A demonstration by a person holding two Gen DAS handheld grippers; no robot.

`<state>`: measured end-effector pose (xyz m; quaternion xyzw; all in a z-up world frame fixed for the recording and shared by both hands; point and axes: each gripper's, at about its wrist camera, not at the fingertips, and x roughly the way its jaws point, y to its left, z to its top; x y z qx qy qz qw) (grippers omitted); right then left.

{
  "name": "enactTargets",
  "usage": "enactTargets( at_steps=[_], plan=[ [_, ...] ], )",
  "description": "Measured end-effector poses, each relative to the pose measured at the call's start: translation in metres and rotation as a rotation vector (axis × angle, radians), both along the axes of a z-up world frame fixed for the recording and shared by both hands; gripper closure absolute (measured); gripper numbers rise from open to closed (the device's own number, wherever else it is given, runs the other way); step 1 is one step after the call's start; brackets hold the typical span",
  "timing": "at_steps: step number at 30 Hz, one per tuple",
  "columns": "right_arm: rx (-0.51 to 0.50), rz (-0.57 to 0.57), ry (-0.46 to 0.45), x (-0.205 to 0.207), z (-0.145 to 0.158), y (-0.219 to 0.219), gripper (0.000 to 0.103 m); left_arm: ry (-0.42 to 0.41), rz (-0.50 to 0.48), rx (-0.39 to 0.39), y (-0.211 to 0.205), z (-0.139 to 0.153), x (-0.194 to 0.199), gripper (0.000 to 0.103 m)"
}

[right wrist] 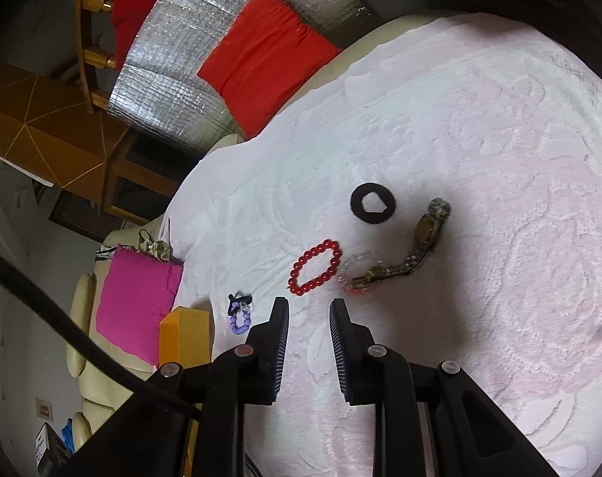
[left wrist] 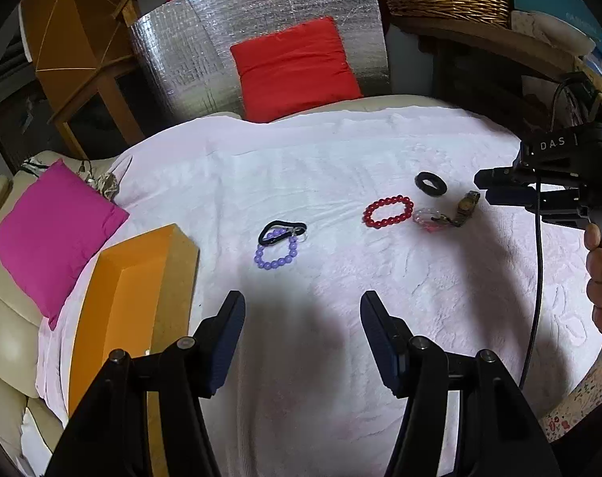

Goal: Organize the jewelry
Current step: 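Move both tools back toward the remaining jewelry, then grasp the gold wristwatch with the right tool while the left tool grasps the black hair tie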

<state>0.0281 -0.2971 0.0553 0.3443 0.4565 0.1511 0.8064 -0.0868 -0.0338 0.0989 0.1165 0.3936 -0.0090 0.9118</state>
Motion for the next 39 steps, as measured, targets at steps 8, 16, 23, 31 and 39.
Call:
enactTargets(
  at_steps=[8, 16, 23, 31, 39],
  plan=[
    [-0.052, -0.018, 0.013, -0.001, -0.003, -0.012, 0.071, 0.0, -0.024, 0.004, -0.015, -0.003, 0.008, 0.042],
    [-0.087, -0.044, -0.007, -0.001, -0.001, -0.024, 0.055, -0.001, -0.036, -0.009, -0.025, -0.006, 0.016, 0.042],
    [-0.119, -0.061, -0.001, 0.001, -0.004, -0.028, 0.055, -0.005, -0.038, -0.012, -0.031, -0.008, 0.022, 0.042],
    [-0.134, -0.078, 0.012, 0.003, -0.009, -0.033, 0.055, -0.009, -0.035, -0.02, -0.031, -0.012, 0.031, 0.042],
    [-0.137, -0.133, 0.05, 0.011, -0.022, -0.049, 0.055, 0.038, 0.002, -0.044, -0.006, -0.036, 0.055, 0.042]
  ],
)
